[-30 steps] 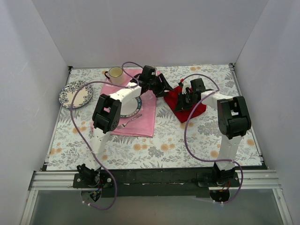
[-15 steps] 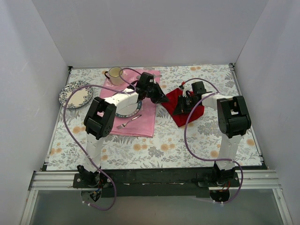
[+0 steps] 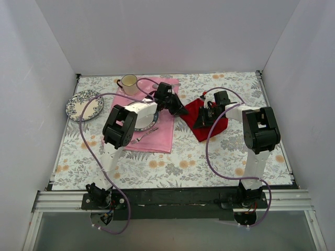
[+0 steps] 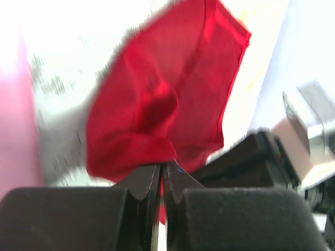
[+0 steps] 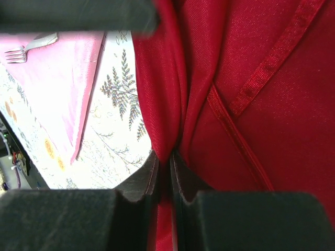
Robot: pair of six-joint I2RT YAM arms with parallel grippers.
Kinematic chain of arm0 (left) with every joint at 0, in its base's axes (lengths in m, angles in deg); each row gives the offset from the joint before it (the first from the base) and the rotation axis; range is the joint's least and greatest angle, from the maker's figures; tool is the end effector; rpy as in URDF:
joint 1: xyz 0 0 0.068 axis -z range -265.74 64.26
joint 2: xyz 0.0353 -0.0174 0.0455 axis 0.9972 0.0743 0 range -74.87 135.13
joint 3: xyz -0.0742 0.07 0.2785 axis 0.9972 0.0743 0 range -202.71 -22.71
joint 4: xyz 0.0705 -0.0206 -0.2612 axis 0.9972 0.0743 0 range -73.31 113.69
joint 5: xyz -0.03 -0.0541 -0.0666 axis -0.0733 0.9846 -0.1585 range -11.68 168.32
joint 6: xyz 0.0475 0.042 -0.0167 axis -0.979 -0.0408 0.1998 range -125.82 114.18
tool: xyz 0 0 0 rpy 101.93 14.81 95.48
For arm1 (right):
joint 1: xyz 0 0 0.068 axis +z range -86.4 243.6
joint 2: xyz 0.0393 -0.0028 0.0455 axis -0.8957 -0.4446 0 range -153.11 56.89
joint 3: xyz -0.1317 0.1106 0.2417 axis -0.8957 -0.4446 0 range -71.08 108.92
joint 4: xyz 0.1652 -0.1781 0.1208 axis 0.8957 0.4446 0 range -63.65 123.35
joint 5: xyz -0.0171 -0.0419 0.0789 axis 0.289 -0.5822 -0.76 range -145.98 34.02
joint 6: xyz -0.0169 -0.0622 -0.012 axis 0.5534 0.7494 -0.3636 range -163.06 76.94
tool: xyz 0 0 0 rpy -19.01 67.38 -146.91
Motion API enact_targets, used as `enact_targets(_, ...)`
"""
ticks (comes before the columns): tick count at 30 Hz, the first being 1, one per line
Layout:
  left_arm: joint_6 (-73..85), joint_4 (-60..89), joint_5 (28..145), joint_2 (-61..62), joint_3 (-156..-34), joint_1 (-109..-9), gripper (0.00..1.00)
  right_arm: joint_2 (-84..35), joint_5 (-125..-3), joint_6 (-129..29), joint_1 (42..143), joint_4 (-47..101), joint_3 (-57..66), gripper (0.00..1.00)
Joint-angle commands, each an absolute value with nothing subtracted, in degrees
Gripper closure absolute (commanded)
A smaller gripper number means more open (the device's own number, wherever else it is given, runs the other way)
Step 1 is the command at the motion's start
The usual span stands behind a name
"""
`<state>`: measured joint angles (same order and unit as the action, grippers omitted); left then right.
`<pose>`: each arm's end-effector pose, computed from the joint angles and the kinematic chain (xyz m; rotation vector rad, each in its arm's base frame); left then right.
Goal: Fold the napkin, place the utensils inside, and roll it up
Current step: Roll the napkin with the utensil
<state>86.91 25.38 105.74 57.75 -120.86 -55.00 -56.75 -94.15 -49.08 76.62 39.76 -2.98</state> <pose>0.4582 -0.3001 0.1488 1.1818 -2.5393 1.3845 0.3987 0.1249 0.1394 -0.4001 2.5292 0.9868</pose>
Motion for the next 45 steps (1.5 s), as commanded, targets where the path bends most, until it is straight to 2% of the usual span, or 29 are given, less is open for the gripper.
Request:
enact_targets(1, 84.4, 25.2, 106.9, 61.6, -128.2, -56.8, 1.00, -59.5, -87.2, -46.1, 76.8, 46.9, -5.1, 0.99)
enact_targets(8, 83.1, 31.3, 110.5, 73.1, -142.3, -57.4, 1.00, -58.6, -85.4, -45.3, 76.8, 47.3, -6.5, 0.99)
enact_targets(15, 79.1, 33.1, 108.9, 71.4, -140.6, -56.9, 0.98, -58.6, -85.1, -46.1, 76.7, 46.9, -6.6, 0.99)
enact_targets(17, 76.6, 37.5, 104.8, 69.3, -145.4, -56.8, 0.92, -58.5, -85.0, -46.3, 76.7, 46.7, -6.7, 0.99)
enact_targets(18, 75.1, 40.2, 103.6, 68.7, -147.1, -56.6, 0.84, -58.4, -84.9, -46.4, 76.8, 46.6, -6.8, 0.99)
enact_targets(20, 74.7, 41.7, 101.3, 66.1, -150.0, -56.6, 0.73, -58.3, -84.6, -46.7, 76.8, 46.2, -6.8, 0.99)
enact_targets(23, 76.4, 42.4, 98.6, 60.9, -148.8, -56.4, 0.53, -58.4, -84.6, -47.1, 76.7, 45.8, -6.5, 0.99)
enact_targets(25, 79.3, 43.4, 96.3, 58.2, -144.8, -56.2, 0.45, -58.4, -84.5, -47.1, 76.9, 45.9, -6.3, 0.99)
enact_targets(34, 90.6, 43.2, 92.4, 44.4, -123.9, -52.7, 0.43, -58.1, -83.2, -46.6, 76.7, 46.0, -6.5, 0.99)
enact_targets(40, 98.8, 51.9, 85.2, 49.8, -129.0, -48.3, 0.44, -58.2, -82.8, -46.4, 76.8, 46.3, -5.8, 0.99)
enact_targets(45, 103.3, 58.5, 80.7, 55.8, -137.3, -46.5, 0.50, -57.8, -82.4, -45.7, 76.9, 46.5, -5.9, 0.99)
